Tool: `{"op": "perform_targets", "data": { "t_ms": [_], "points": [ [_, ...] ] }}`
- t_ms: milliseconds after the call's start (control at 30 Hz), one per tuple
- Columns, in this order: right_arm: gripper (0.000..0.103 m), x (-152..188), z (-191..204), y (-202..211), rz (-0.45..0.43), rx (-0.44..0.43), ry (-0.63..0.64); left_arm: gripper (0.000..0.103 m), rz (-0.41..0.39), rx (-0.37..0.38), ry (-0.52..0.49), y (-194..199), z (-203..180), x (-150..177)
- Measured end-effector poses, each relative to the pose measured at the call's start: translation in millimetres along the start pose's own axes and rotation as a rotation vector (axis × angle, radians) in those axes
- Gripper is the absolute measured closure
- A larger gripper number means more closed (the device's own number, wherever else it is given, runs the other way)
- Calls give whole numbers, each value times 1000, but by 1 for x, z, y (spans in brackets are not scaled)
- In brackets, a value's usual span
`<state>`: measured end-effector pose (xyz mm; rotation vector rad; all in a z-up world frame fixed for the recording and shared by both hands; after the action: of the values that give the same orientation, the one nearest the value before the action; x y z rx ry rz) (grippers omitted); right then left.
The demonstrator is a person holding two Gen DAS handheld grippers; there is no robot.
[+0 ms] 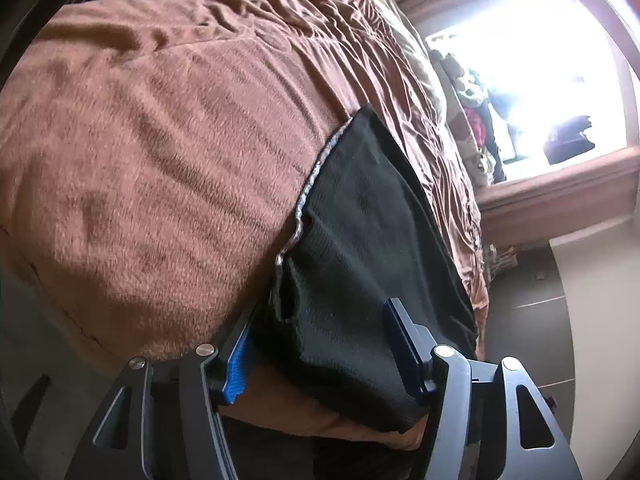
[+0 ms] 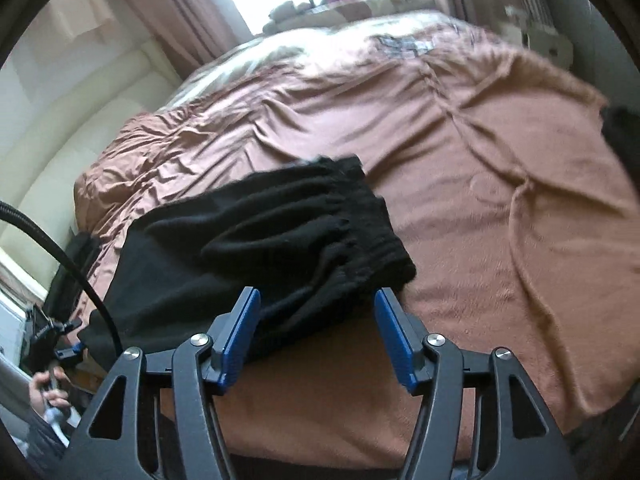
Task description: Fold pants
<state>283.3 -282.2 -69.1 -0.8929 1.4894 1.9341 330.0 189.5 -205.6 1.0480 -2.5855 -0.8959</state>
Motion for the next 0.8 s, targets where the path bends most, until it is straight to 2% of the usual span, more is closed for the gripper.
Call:
{"op": "perform_targets", "data": {
  "t_ms": [100,233,500,600,667,800],
  "points": [
    [45,5,17,15,-28,-18,24,41,-3,-9,-21,4,-3,4],
    [45,14,44,32,-61,-86,39,41,-1,-15,-15,3,-11,3],
    [46,22,85,66,-103,-161,90,40,88,-105,-10,-10,-29,-12],
    [51,22,88,66,-98,-180,103,40,107,-116,-16,-11,-29,-13],
    [62,23,90,61,-79,-189,103,40,112,-101,-16,-12,-29,-14],
    [71,17,91,44,-43,-191,108,40,111,-79,-21,-14,-26,-11]
  ]
}}
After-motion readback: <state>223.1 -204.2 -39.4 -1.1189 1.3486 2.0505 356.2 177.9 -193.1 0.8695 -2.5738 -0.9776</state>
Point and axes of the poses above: each gripper's, at about its wrist camera, not at the fingertips, and y roughly against the way its jaws point, z to its left, x to its underside, the point moved 2 cm from there along -y, roughly the way its jaws point, and after that the axes turned 14 degrees about y, right-handed, at the moved point
